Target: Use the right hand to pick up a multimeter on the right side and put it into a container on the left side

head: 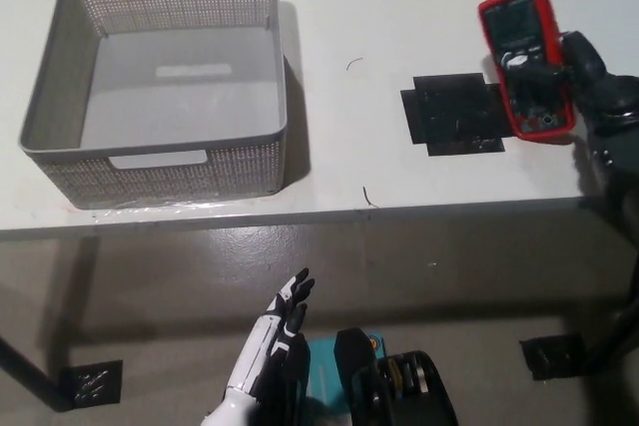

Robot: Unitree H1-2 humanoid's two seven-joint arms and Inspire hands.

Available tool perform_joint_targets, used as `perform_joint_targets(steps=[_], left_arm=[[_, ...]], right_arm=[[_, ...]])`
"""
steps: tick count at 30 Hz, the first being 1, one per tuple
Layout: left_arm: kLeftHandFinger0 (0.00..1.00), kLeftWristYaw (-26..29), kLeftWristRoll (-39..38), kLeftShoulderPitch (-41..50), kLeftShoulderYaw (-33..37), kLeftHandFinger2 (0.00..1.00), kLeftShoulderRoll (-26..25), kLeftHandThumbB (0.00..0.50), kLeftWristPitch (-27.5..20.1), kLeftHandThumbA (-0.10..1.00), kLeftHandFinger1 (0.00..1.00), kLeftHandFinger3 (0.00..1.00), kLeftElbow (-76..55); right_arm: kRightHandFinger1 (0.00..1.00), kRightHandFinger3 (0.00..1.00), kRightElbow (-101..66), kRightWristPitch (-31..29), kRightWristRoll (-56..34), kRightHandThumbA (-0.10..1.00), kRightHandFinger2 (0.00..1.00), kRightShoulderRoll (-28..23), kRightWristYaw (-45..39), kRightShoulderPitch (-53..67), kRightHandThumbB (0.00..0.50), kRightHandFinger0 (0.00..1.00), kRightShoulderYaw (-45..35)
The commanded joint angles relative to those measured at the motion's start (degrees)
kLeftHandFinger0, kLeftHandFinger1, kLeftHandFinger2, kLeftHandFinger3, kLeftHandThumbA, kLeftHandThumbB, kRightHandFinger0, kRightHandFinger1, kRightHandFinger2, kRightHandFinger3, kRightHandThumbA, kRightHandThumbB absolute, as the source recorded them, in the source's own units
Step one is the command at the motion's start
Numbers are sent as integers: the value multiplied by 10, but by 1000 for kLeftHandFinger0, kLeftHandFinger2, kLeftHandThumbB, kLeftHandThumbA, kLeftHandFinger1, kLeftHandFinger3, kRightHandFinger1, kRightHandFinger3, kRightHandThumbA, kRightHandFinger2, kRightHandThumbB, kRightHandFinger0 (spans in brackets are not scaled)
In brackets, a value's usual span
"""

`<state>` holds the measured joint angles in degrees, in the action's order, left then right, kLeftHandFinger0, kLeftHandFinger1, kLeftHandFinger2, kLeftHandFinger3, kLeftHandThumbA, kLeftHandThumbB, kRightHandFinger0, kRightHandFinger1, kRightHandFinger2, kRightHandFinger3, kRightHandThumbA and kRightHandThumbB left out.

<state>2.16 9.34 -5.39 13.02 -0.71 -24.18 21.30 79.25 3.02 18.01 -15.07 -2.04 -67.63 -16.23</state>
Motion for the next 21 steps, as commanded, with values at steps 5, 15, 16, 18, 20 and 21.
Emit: perform_joint_targets(steps=[5, 15, 16, 18, 20, 21], left_arm=[[1000, 15, 6, -3, 2, 1000, 3, 451, -28, 1000, 1000, 1000, -20], [1000, 7, 9, 12, 8, 1000, 2, 447, -28, 1000, 1000, 1000, -25], [1000, 7, 9, 12, 8, 1000, 3, 449, -28, 1000, 1000, 1000, -26], [1000, 5, 6, 13, 7, 1000, 3, 447, -28, 1000, 1000, 1000, -26], [1000, 5, 4, 13, 6, 1000, 5, 451, -28, 1000, 1000, 1000, -25], [1000, 4, 3, 13, 3, 1000, 6, 454, -28, 1000, 1000, 1000, -25]], right_arm=[[39, 805, -27, 117, -383, -100, 629, 46, -104, -170, 217, 0, -322], [47, 968, -66, 165, -388, -100, 625, 82, -130, -222, 168, 0, -353], [48, 897, -69, 167, -388, -100, 626, 85, -132, -226, 167, 0, -355], [91, 954, -74, 172, -391, -100, 595, 90, -142, -236, 142, 0, -358], [98, 968, -82, 185, -398, -100, 593, 96, -160, -246, 129, 0, -360], [95, 888, -87, 189, -402, -100, 605, 100, -160, -252, 135, 0, -361]])
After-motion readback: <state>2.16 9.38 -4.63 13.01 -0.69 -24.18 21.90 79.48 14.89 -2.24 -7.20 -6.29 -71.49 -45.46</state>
